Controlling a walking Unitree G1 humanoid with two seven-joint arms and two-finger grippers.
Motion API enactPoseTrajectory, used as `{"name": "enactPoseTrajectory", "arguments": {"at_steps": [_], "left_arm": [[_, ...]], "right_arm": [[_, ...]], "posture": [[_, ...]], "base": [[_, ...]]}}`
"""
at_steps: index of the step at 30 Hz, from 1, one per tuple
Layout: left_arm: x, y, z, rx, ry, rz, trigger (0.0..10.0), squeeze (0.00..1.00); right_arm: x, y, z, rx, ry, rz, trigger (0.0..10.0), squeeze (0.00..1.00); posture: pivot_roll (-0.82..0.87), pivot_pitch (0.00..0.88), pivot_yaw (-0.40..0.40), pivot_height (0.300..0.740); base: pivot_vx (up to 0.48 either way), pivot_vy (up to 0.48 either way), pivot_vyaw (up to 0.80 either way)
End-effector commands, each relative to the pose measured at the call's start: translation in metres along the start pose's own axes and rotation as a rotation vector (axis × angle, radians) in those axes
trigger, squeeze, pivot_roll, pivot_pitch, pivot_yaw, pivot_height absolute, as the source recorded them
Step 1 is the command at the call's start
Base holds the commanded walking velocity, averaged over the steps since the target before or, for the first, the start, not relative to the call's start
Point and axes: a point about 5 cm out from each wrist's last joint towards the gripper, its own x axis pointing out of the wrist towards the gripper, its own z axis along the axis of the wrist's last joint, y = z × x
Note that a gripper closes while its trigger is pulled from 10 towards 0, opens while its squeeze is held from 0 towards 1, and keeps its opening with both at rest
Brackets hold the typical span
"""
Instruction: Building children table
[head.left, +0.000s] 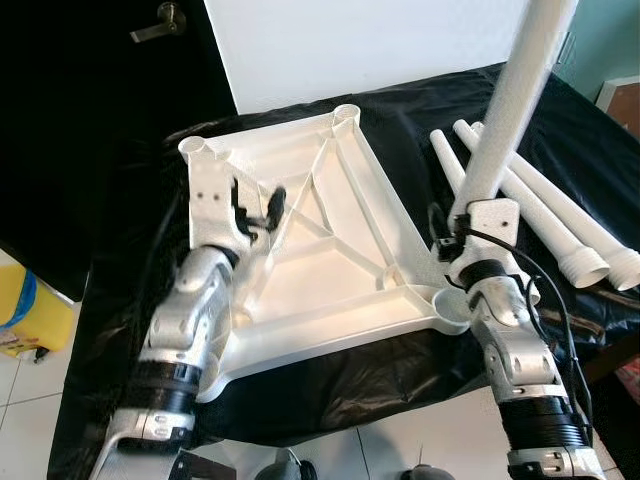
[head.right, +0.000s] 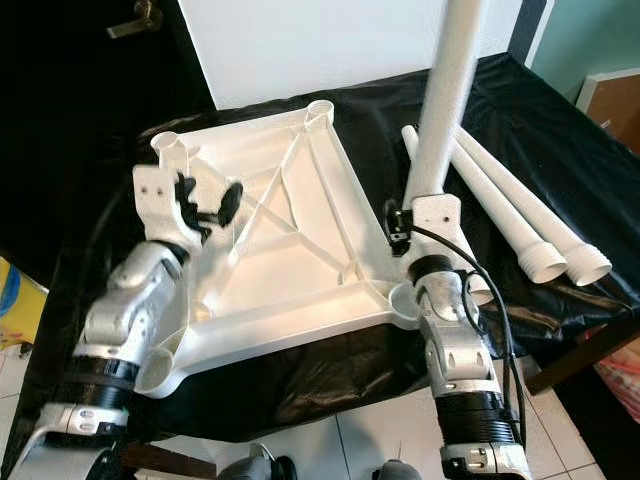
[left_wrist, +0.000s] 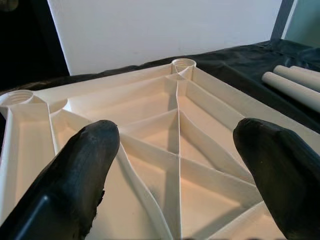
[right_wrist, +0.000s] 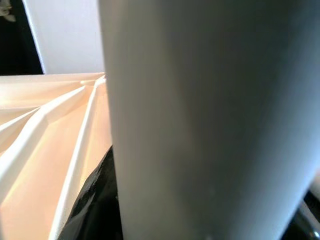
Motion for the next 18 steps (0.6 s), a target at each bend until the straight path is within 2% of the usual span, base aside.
{"name": "enactPoseTrajectory", "arguments": {"at_steps": [1,7,18], "left_arm": [[-0.001,0.001,0.001,0.021,-0.018,0.088,10.0,0.00],[-0.010,-0.007,-0.001,0.026,-0.050,0.088,10.0,0.00],[-0.019,-0.024,0.004,0.005,-0.125,0.039,10.0,0.00]], "right_arm": [[-0.001,0.002,0.005,0.008,-0.031,0.002,10.0,0.00],[-0.010,0.001,0.009,0.016,-0.073,-0.008,10.0,0.00],[-0.024,0.008,0.016,0.058,-0.135,0.014,10.0,0.00]], "posture": [[-0.06,0.065,0.068,0.740],[-0.06,0.076,0.073,0.740],[-0.06,0.089,0.086,0.740]], "base": [[0.000,0.000,0.00],[0.000,0.000,0.00],[0.000,0.000,0.00]]}}
